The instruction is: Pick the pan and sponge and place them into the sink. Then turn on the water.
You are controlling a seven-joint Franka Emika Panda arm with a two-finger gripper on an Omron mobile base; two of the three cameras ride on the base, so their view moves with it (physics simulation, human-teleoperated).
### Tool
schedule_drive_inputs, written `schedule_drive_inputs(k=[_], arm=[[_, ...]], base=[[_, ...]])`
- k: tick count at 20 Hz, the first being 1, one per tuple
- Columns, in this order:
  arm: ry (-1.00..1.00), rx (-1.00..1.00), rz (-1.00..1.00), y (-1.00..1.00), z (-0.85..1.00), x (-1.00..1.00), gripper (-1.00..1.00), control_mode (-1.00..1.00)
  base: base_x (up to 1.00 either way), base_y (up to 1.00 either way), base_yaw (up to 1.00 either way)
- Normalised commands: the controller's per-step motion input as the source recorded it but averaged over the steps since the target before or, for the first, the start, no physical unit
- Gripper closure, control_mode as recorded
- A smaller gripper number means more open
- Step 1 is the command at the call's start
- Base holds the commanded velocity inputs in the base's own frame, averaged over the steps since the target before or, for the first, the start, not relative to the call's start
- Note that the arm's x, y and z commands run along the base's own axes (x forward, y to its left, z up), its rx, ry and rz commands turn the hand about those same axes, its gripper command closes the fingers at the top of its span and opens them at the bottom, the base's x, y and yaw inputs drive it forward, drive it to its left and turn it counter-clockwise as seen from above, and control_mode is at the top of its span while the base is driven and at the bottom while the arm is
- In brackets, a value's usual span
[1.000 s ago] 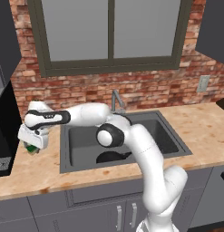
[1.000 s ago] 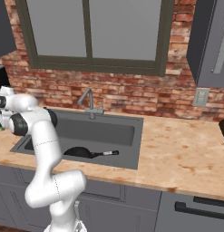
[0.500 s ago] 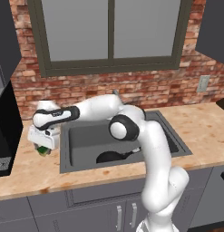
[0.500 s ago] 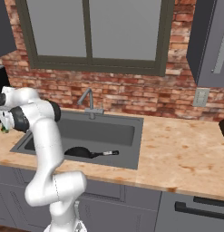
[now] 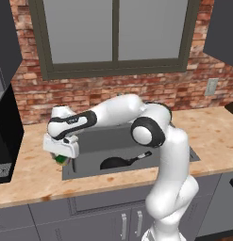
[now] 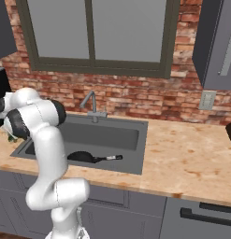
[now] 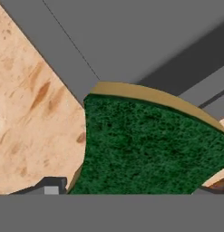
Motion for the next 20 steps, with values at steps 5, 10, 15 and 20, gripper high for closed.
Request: schedule_drive_inputs(k=[5,10,15,20], arm=[[-0.05,-0.02,0.16,-0.7,0.33,-0.25,1.0,-1.0],[-0.02,0.0,0.18,-0.68,0.29,-0.11,1.0,-1.0],[0.0,0.0,0.21,-0.63,0.1,0.0,1.0,-1.0],[0.0,-0.03,0.19,-0.58,0.0,0.0,1.0,-1.0]], base=[[0.0,0.0,0.0],[0.0,0.0,0.0],[0.0,0.0,0.0],[0.0,0.0,0.0]])
